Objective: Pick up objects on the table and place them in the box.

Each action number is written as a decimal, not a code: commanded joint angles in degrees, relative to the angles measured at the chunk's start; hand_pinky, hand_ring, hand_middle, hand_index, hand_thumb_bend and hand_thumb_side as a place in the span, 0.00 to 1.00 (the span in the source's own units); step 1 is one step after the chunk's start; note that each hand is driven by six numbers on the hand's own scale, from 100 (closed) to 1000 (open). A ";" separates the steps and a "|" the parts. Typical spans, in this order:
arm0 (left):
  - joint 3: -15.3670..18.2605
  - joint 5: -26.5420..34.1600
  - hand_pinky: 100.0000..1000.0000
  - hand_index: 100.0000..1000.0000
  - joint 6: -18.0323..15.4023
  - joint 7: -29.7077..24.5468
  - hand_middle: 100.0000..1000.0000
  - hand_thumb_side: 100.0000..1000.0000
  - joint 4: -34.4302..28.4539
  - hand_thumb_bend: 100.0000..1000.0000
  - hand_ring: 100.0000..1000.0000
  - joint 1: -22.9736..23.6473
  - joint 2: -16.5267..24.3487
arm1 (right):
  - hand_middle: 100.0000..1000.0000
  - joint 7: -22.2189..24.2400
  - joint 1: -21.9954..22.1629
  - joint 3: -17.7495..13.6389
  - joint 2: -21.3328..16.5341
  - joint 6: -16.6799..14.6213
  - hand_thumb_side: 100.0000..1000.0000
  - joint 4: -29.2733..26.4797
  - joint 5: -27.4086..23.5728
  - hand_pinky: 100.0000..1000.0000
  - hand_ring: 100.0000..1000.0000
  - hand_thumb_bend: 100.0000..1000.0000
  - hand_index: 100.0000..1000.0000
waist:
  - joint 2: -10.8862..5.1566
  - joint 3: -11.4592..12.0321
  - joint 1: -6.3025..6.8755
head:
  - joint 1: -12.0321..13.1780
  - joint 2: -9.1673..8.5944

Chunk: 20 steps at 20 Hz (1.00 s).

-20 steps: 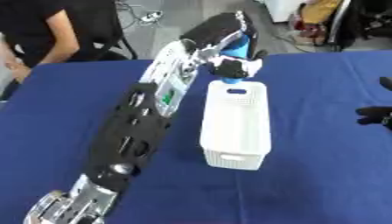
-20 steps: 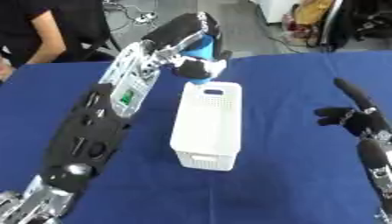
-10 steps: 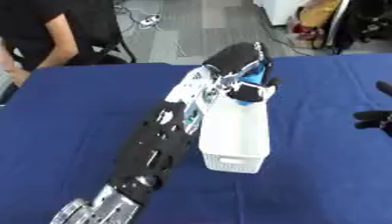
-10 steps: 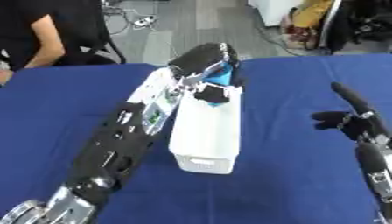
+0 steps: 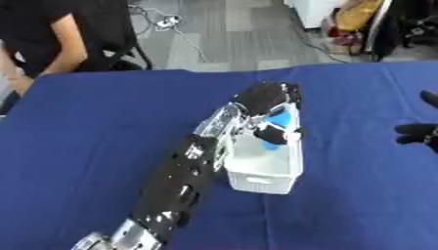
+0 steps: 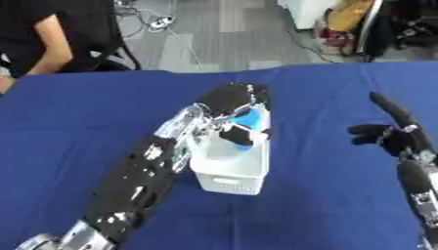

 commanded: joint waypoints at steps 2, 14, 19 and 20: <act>1.25 -4.36 0.98 1.00 -0.63 -2.58 1.00 0.87 1.28 1.00 1.00 -0.36 0.24 | 0.98 -0.06 -0.50 -0.46 -0.10 -0.15 1.00 -0.90 0.04 0.64 0.71 0.47 1.00 | -0.43 0.32 -0.52 | 0.48 -0.54; 1.99 -5.32 0.98 1.00 -0.78 -4.46 1.00 0.88 1.85 1.00 1.00 -0.11 0.00 | 0.98 -0.10 -0.36 -0.50 -0.07 -0.20 0.99 -0.90 0.16 0.64 0.71 0.47 1.00 | -0.43 0.59 -0.66 | 0.66 -0.50; 2.33 -2.76 0.96 1.00 -0.82 -3.47 1.00 0.86 -0.41 0.98 1.00 -0.01 0.12 | 0.98 -0.05 -0.30 -0.50 -0.05 -0.16 0.99 -0.90 0.22 0.64 0.71 0.48 1.00 | -0.40 0.63 -0.62 | 0.56 -0.57; 2.38 -1.21 0.96 1.00 -0.93 -3.15 1.00 0.83 -1.94 1.00 1.00 -0.01 0.38 | 0.98 -0.02 -0.27 -0.49 -0.06 -0.14 0.99 -0.90 0.25 0.64 0.71 0.48 1.00 | -0.40 0.66 -0.59 | 0.46 -0.60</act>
